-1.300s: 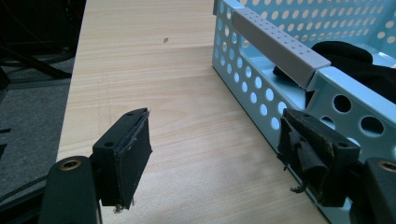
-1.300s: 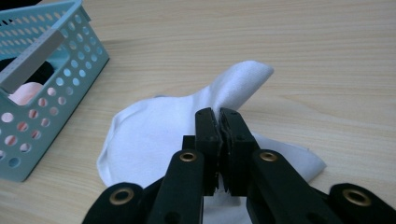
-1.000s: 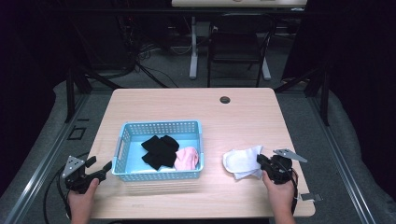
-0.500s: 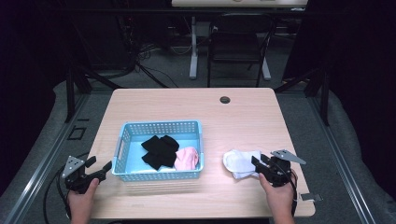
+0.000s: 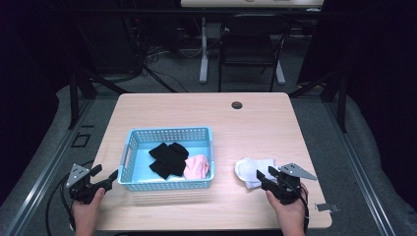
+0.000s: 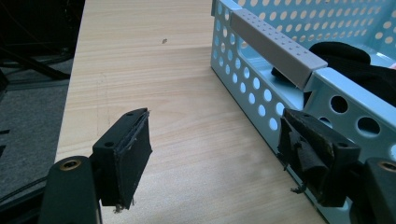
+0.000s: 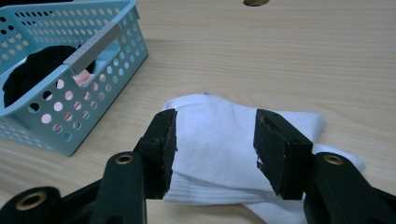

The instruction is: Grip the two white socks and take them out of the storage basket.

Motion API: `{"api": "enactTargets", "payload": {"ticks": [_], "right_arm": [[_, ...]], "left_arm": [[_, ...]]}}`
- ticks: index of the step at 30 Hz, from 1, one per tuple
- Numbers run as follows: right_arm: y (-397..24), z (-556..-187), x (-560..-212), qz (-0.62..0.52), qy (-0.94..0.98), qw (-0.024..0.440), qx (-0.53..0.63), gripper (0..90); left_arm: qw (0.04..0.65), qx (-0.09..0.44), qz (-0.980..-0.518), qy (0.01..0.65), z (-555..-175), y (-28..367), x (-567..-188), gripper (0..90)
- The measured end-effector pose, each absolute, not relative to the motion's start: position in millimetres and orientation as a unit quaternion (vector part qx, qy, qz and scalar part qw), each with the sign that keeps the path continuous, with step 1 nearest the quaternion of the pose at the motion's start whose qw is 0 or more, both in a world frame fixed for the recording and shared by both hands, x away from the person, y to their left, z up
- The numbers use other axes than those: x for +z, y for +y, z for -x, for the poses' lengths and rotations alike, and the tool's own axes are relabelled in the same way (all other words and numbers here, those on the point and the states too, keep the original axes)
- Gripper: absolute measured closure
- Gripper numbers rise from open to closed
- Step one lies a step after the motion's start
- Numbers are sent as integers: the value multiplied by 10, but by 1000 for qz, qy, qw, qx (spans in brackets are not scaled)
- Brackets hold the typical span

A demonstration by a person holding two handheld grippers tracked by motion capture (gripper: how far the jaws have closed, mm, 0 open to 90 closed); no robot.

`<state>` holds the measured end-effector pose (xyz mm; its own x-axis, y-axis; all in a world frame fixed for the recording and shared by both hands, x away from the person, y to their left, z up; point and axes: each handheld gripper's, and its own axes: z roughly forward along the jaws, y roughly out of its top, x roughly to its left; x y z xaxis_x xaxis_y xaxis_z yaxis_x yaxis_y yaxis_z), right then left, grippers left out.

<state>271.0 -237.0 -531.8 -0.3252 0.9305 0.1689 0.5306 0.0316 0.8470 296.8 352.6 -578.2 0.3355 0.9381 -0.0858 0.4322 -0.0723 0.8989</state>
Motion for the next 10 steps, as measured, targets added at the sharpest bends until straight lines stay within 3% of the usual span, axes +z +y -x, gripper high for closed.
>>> {"api": "enactTargets", "payload": {"ticks": [10], "right_arm": [[-2395, -2774, -5400, -540, 682, 239, 431, 462]], "left_arm": [[454, 277, -677, 509, -2976, 3537, -5787, 252]]}}
